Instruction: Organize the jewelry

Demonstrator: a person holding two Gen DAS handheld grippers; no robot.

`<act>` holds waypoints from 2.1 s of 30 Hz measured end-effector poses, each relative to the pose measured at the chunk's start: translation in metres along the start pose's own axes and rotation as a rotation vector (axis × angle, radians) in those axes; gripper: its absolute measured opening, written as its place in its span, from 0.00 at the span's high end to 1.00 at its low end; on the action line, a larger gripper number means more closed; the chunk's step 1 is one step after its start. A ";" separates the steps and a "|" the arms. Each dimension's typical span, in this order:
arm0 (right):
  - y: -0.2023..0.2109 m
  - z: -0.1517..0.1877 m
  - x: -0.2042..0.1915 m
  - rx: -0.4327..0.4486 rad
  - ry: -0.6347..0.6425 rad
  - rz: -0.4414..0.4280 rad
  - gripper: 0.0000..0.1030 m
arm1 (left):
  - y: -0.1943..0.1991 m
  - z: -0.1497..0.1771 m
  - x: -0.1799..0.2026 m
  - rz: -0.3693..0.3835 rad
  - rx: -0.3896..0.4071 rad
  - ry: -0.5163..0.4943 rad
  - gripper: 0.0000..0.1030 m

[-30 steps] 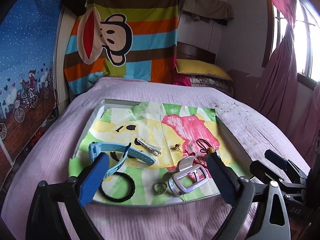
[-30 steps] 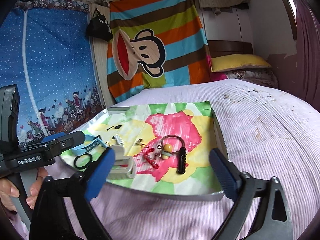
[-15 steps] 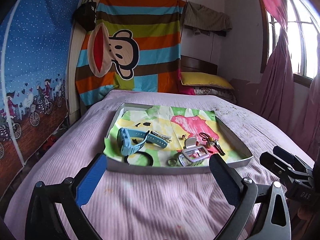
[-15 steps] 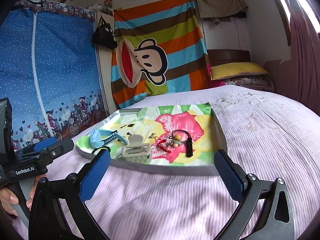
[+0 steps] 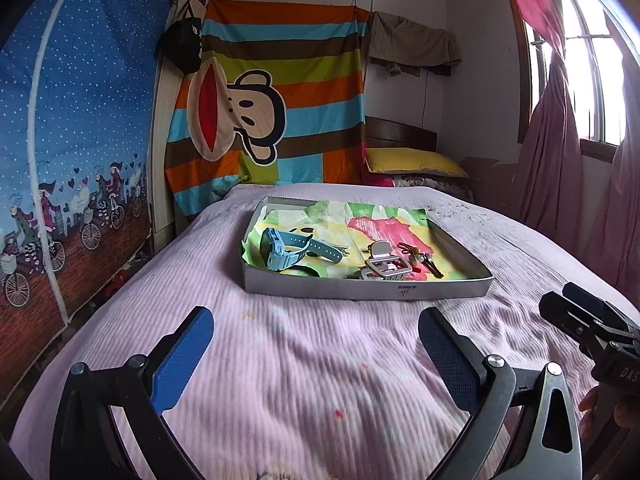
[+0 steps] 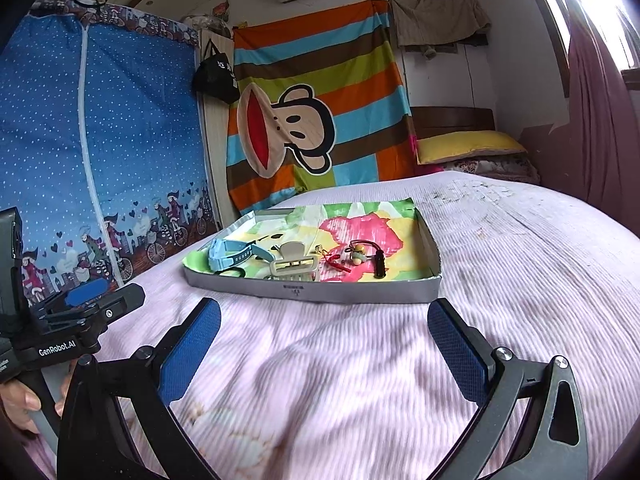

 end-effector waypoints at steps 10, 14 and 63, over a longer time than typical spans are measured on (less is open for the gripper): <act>0.033 0.010 -0.016 0.020 0.035 0.015 0.01 | 0.029 0.019 -0.006 -0.010 0.030 -0.005 0.00; 0.041 0.016 -0.018 0.033 0.051 0.035 0.01 | 0.033 0.027 -0.010 -0.020 0.041 -0.006 0.00; 0.036 0.025 -0.013 0.014 0.057 0.056 0.01 | 0.030 0.038 -0.010 -0.022 0.045 -0.018 0.00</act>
Point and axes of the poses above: each gripper's, at about its wrist camera, not at the fingertips, and y roughly against the way its jaws point, x to its right, z to its underside, the point moved 2 cm from there along -y, roughly the way its jaws point, and after that the axes turned 8 degrees about y, right-handed, at the moved point
